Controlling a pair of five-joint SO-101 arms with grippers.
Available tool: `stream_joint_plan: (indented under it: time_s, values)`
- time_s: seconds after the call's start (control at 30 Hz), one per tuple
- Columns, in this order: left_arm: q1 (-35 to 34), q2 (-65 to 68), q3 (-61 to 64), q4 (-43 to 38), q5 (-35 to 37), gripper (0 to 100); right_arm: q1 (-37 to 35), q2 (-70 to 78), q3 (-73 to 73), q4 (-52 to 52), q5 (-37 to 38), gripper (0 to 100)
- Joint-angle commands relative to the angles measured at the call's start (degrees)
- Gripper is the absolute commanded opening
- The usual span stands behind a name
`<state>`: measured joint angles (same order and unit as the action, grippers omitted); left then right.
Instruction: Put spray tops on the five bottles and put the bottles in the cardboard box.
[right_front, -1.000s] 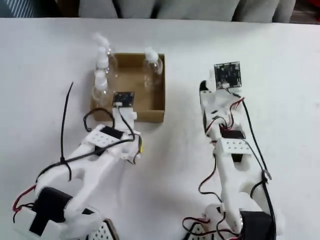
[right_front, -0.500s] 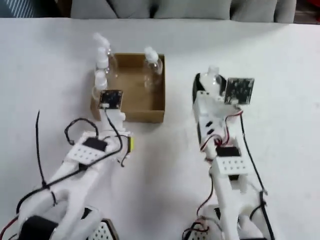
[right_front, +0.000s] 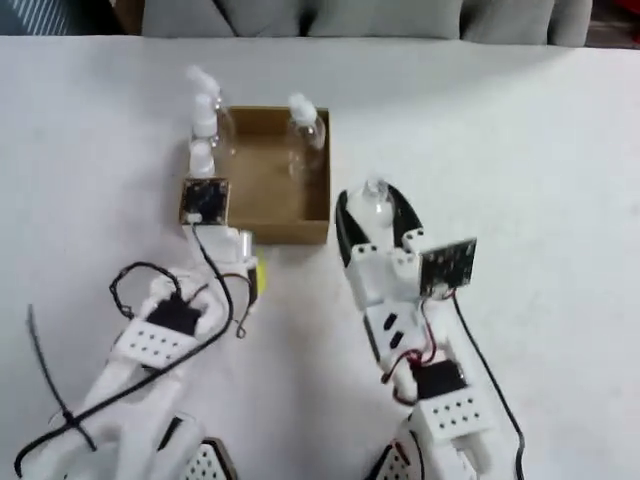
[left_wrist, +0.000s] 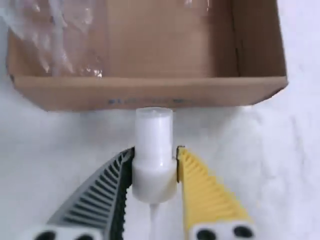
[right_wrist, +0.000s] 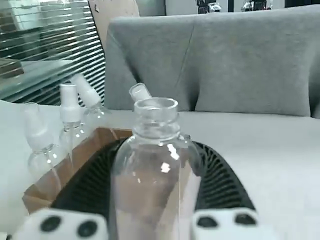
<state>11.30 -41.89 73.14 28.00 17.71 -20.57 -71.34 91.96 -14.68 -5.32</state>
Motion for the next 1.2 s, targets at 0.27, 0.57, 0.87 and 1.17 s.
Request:
stream_joint_plan:
  time_s: [0.27,0.57,0.87,1.17]
  values:
    - [-6.99,-39.87,-0.18,-1.32,-0.35,2,-6.55,-19.91,4.57,12.53,0.00,1.4]
    - [4.35,-49.19,-8.97,-23.65,-0.70,2,-11.12,-32.13,4.92,25.89,0.00,1.5]
    - [6.29,-26.86,-39.03,-17.23,-0.70,2,-11.12,-31.43,4.92,26.42,0.00,1.5]
    - [9.36,-14.46,-55.65,-7.65,-0.79,2,-11.12,-31.34,4.92,27.03,0.00,1.5]
